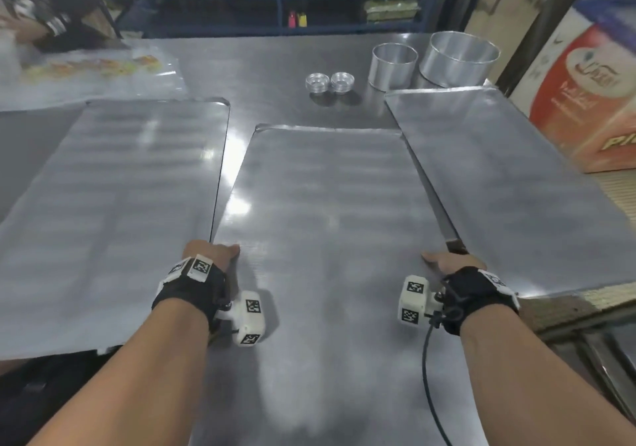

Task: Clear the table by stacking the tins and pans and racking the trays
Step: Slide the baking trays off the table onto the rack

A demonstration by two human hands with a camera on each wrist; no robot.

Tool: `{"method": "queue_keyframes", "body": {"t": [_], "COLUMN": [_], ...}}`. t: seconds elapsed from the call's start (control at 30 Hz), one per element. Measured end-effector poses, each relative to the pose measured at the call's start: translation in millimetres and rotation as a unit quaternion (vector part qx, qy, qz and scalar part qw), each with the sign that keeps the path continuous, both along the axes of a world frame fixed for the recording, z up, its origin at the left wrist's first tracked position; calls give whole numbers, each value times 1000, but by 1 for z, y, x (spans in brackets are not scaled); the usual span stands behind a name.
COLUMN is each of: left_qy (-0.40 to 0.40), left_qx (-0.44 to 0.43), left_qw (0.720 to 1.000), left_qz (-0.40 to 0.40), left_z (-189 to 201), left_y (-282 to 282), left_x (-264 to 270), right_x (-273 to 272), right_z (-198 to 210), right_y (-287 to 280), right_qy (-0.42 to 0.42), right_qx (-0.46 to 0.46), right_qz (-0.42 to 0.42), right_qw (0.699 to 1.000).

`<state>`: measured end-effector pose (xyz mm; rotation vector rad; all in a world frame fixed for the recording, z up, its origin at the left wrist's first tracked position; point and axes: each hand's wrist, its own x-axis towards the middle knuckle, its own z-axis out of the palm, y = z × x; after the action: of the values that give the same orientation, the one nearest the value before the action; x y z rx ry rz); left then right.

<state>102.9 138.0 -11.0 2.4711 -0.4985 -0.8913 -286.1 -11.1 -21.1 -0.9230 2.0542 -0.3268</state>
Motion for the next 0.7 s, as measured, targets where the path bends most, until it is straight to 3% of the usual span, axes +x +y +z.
{"method": "queue_keyframes", "body": {"t": [0.3,0.4,0.7], "left_qy": [1,22,30], "left_qx": [-66,-84,-162], "left_qw": [997,993,971], "left_qz": [-48,-74,-172], "left_z": [30,46,109], "left_y": [13,11,-5], "left_x": [3,-7,-100], "right_x": [-15,-25,-100], "right_z": [50,65,98], "right_y": [91,116,202], "right_qy": [-17,27,-25], "right_qx": [-48,-58,-118], "right_qz": [-55,-68,-283], "right_qw": [997,996,952]}}
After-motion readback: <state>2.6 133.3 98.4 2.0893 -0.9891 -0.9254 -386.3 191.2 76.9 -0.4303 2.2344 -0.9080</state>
